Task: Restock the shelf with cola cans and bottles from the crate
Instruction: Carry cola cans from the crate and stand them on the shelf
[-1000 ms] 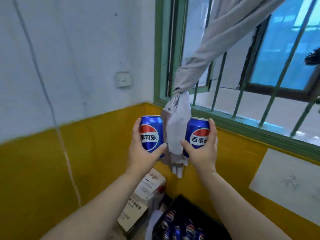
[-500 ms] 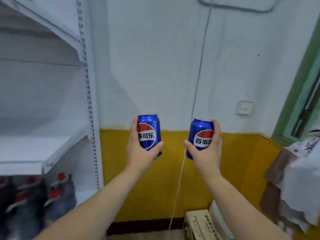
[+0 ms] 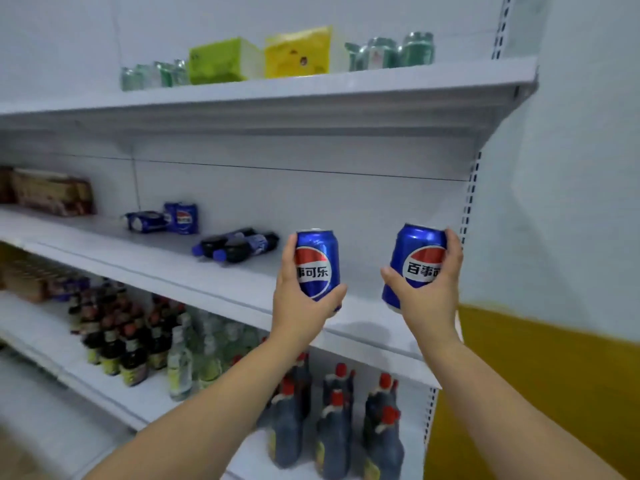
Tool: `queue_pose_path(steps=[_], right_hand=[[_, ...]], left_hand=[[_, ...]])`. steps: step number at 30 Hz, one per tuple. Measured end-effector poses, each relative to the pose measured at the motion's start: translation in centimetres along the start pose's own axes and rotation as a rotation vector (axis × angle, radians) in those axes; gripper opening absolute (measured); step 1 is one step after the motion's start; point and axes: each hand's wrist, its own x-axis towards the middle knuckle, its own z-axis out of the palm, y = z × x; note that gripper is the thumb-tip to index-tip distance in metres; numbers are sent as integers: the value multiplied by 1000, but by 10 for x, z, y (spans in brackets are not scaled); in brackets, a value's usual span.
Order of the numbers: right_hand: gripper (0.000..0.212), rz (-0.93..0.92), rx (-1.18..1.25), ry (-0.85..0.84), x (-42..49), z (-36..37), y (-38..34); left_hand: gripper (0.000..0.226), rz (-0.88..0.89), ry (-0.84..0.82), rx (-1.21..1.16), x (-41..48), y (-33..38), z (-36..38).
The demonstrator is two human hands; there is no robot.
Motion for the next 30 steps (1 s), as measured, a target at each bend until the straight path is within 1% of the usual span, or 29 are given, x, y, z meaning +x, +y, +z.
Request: queue_pose_path(steps=[7, 12, 17, 25, 28, 30], right_hand=[[98, -38, 16, -138, -6, 157, -19], [98, -41, 44, -234, -6, 245, -16], [100, -59, 85, -291, 7, 334, -15], [99, -91, 148, -415, 25, 457, -24], [100, -84, 132, -427, 23, 494, -18], [105, -62, 124, -414, 20, 518, -12]], left_hand=[[103, -12, 148, 40, 62, -47, -121], [103, -12, 248, 90, 97, -79, -180], [103, -6, 323, 147, 138, -114, -230], [102, -15, 402, 227, 205, -158, -310], [102, -25, 397, 234, 225, -182, -335], [102, -31, 383, 230, 239, -198, -352]])
